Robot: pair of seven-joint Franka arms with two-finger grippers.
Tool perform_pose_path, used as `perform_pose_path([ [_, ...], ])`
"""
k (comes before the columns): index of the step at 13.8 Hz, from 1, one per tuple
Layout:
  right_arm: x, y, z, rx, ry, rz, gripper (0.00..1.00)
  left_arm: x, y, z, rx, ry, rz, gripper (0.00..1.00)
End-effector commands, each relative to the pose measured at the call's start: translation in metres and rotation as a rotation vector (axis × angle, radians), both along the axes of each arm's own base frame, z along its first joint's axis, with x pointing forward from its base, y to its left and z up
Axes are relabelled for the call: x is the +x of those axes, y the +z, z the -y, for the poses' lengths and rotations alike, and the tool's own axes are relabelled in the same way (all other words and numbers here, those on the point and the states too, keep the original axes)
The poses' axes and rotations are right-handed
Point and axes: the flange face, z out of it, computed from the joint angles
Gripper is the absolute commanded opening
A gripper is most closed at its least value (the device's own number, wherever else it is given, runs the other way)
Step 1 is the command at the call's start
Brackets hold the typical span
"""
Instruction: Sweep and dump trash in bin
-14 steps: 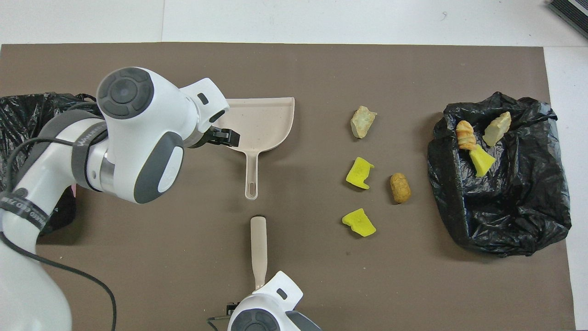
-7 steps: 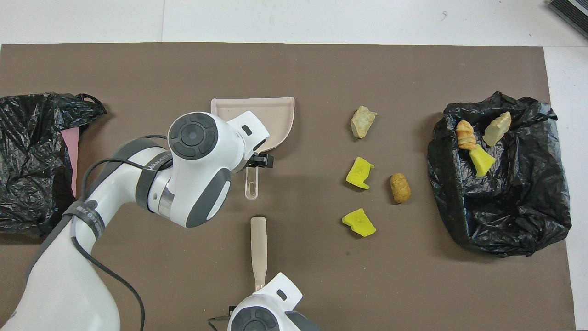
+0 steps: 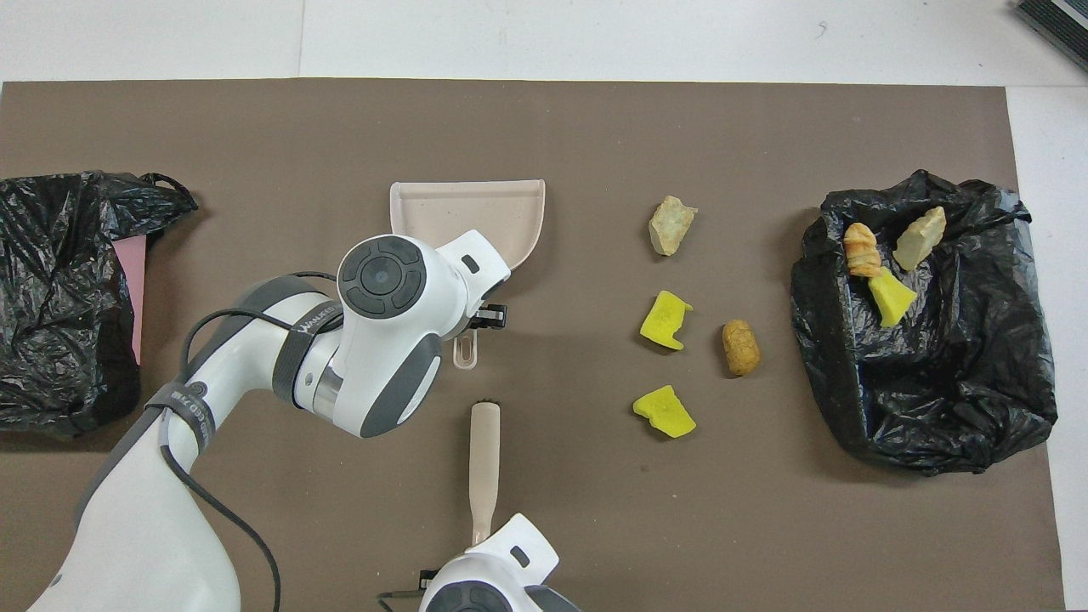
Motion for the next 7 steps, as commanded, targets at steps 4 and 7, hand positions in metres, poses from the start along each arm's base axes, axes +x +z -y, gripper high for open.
perform_pose_path([
  [4, 0.009, 0.066, 0.097, -0.081, -0.077, 0.025, 0.0, 0.011, 0.023, -0.01, 0.015, 0.004, 0.023, 0.0],
  [7, 0.026, 0.074, 0.155, -0.14, -0.093, 0.035, 0.0, 0.024, 0.042, -0.026, 0.055, -0.018, 0.049, 0.0],
])
